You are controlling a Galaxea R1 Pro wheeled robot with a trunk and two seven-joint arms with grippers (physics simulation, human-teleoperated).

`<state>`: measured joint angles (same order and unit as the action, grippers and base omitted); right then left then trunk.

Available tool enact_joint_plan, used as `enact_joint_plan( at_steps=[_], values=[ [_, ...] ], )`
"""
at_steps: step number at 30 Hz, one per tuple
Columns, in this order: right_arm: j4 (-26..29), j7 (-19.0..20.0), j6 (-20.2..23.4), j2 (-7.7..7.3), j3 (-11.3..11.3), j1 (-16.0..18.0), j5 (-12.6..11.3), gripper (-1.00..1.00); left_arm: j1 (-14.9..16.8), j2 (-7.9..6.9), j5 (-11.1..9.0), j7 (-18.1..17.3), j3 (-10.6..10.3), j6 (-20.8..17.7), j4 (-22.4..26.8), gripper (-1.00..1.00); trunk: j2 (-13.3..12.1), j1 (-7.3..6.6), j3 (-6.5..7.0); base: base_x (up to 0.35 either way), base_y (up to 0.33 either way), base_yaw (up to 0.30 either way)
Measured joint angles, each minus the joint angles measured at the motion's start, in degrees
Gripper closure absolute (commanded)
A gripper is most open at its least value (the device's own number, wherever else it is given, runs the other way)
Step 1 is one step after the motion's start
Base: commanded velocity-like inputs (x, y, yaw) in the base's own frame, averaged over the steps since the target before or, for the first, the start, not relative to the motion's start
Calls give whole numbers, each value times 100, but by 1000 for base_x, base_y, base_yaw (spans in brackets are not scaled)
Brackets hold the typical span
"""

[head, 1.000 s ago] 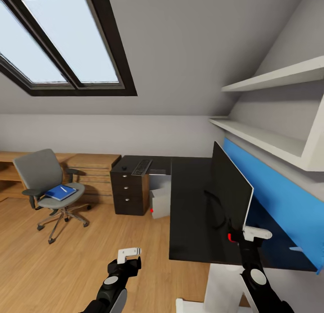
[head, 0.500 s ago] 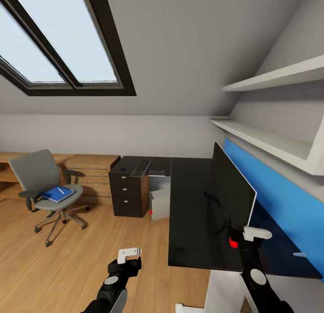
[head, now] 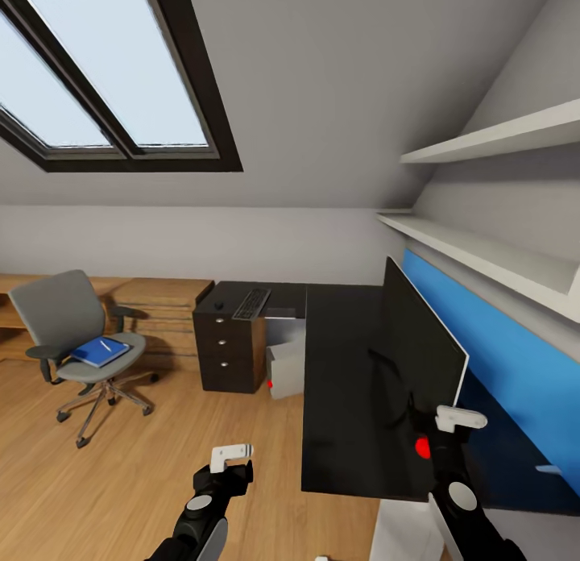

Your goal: In the bedroom, organize the workspace by keeping the computer under the desk, ensuring the monitor is on the desk, placing the keyboard on the desk next to the monitor, placing the mouse on the desk next to the keyboard, moving the folder from the swivel chair onto the desk next to the mouse, stacking the notebook on top of the folder with the pen on top of the notebook, and positioning the swivel chair next to the desk.

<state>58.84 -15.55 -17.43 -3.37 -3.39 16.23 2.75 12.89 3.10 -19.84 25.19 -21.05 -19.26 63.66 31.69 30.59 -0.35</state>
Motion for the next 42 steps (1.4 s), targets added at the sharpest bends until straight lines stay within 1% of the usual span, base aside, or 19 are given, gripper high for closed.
enact_joint_plan(
  at_steps=[16,28,33,42],
  values=[
    [0,23,0,-2,0,-1,1,-100,0,0,-2,-2,0,-3,0,-100,0,1,0,8,0,0],
    [0,22,-78,4,0,-9,12,-100,0,0,-4,-4,0,-12,0,-100,0,1,0,-66,33,0],
    [0,9,-78,5,1,-9,12,-100,0,0,-4,-3,0,-12,0,-100,0,4,0,-213,1,0],
    [4,-31,-61,11,-2,-9,8,-100,0,0,-5,-6,0,-12,0,-100,0,4,0,-317,0,0]
  ],
)
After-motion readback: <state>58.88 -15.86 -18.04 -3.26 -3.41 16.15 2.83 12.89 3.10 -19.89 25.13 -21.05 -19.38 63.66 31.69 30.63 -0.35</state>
